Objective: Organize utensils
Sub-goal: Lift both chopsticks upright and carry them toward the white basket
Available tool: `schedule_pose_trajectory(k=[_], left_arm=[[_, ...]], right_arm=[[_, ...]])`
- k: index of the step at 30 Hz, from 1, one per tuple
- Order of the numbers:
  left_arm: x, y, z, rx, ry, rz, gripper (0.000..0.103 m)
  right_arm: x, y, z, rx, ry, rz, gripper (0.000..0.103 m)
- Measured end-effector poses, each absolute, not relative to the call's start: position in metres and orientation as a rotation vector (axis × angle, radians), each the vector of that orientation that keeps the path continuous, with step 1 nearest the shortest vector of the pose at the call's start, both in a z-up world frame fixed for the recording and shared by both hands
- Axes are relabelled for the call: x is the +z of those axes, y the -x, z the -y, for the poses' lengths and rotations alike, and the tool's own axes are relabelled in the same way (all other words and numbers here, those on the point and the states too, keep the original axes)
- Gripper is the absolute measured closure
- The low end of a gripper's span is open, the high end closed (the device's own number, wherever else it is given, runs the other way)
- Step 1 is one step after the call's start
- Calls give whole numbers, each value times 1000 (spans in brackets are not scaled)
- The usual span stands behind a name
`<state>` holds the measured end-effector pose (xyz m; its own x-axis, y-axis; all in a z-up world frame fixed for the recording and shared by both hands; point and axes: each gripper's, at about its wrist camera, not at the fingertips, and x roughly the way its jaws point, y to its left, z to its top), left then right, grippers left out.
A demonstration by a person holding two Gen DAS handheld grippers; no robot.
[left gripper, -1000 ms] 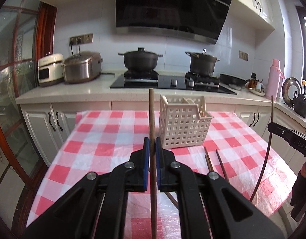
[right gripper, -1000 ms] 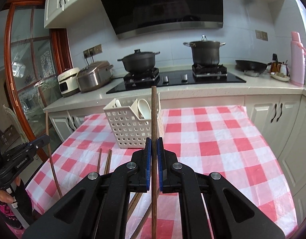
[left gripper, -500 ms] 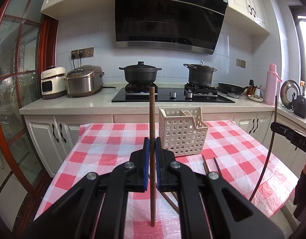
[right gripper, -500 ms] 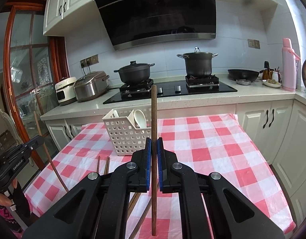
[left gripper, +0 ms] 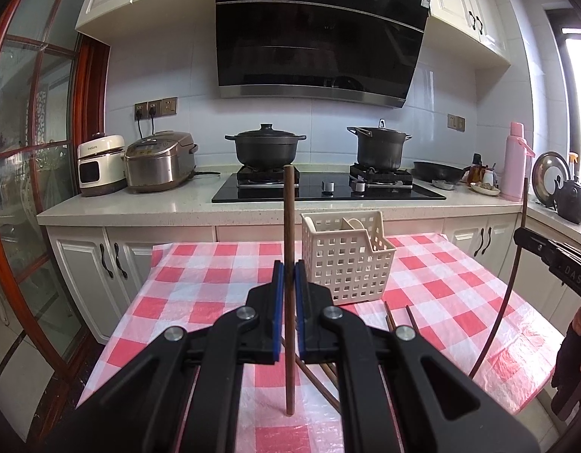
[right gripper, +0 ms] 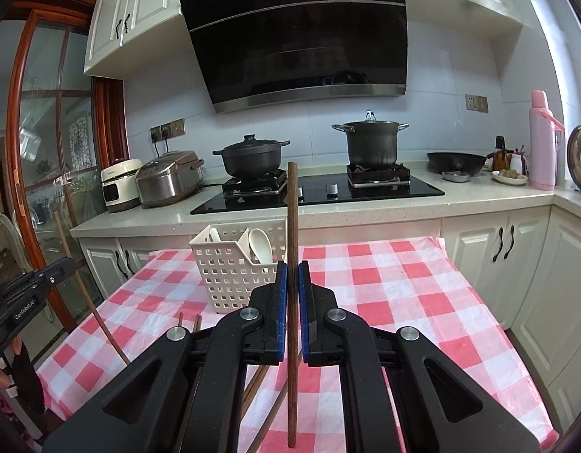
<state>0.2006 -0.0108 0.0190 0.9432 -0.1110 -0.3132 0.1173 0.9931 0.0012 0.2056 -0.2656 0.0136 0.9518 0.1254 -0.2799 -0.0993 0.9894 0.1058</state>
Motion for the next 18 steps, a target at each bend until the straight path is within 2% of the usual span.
schedule_pose_trajectory(k=[18], left_arm=[[45,-231,20,-153,-44,-302,97]], right_arm=[[31,-251,249,147,-60,-257,97]])
